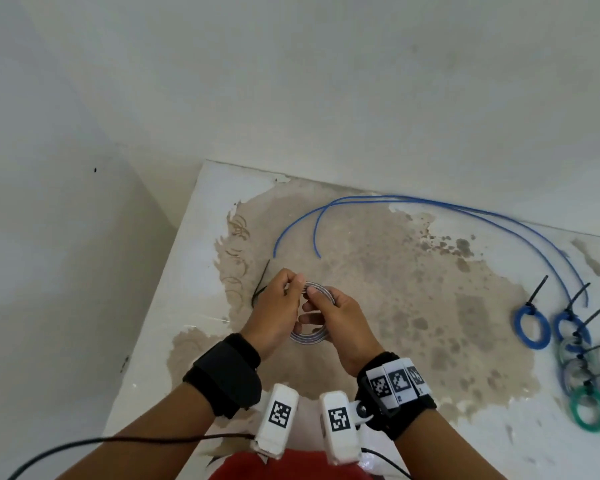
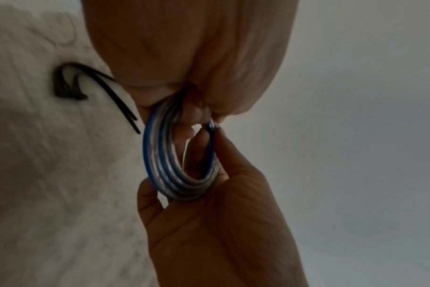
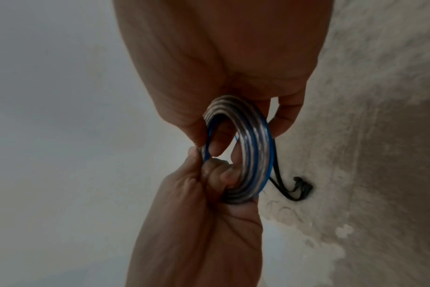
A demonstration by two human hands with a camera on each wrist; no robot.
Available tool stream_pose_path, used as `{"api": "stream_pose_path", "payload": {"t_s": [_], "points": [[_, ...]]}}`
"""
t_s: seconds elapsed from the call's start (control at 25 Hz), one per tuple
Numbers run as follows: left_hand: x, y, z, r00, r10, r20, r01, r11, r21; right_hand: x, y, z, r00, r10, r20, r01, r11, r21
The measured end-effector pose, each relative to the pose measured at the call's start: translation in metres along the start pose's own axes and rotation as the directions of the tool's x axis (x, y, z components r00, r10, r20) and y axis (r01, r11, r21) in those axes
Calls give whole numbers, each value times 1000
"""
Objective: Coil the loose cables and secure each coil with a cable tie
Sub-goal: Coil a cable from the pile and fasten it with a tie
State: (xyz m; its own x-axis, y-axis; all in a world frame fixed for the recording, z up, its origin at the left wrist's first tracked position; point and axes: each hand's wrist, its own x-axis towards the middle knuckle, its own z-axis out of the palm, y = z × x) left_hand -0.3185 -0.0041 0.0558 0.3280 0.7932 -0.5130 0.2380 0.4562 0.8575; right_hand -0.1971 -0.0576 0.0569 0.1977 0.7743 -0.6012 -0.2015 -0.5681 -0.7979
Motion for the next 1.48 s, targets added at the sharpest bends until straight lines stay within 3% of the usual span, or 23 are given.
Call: {"api": "stream_pose_path", "payload": {"t_s": [0.12,0.16,0.2,0.28,0.36,0.44,0.6,0.8,0.92,1.04,1.12,1.36,1.48], "points": [[6,-21,-29,999,-39,-32,39,999,-5,22,10,13,995,94,38,-86,980,-180],[8,-28,-38,997,-58,-42,58,998,-19,35,16,12,999,49,-6,-49,962,-270],[10,-35,-47,995,-84,-54,82,996,-35,52,23,10,997,-52,-61,23,912,-410],[14,-46,-62,991,-119,-62,116,991,-61,85,35,3,969,-239,-65,123,692,-712],[16,-51,-70,988,-143,-51,138,987,-87,109,44,-1,964,-266,12,153,515,-843],[18,-52,-75,987,-156,-40,150,982,-118,125,49,-1,965,-260,17,144,477,-867],[15,-53,-81,982,-183,-53,170,967,-192,129,54,-8,957,-291,13,160,488,-858],[14,-46,-72,980,-190,-50,174,957,-231,98,52,-28,950,-311,-38,163,591,-790],[14,-37,-52,984,-173,-36,162,965,-205,70,53,-46,944,-305,-126,144,724,-674],[16,-30,-29,990,-142,-3,140,975,-174,36,41,-64,937,-268,-226,144,882,-448],[15,-25,-7,993,-114,16,115,983,-141,5,25,-81,939,-258,-229,179,931,-319],[10,-1,73,999,-24,33,26,998,-63,-76,-18,-136,864,-476,-161,433,868,-242],[0,13,126,1000,-1,23,2,998,-60,-100,-26,-175,867,-491,-85,469,862,-189]]}}
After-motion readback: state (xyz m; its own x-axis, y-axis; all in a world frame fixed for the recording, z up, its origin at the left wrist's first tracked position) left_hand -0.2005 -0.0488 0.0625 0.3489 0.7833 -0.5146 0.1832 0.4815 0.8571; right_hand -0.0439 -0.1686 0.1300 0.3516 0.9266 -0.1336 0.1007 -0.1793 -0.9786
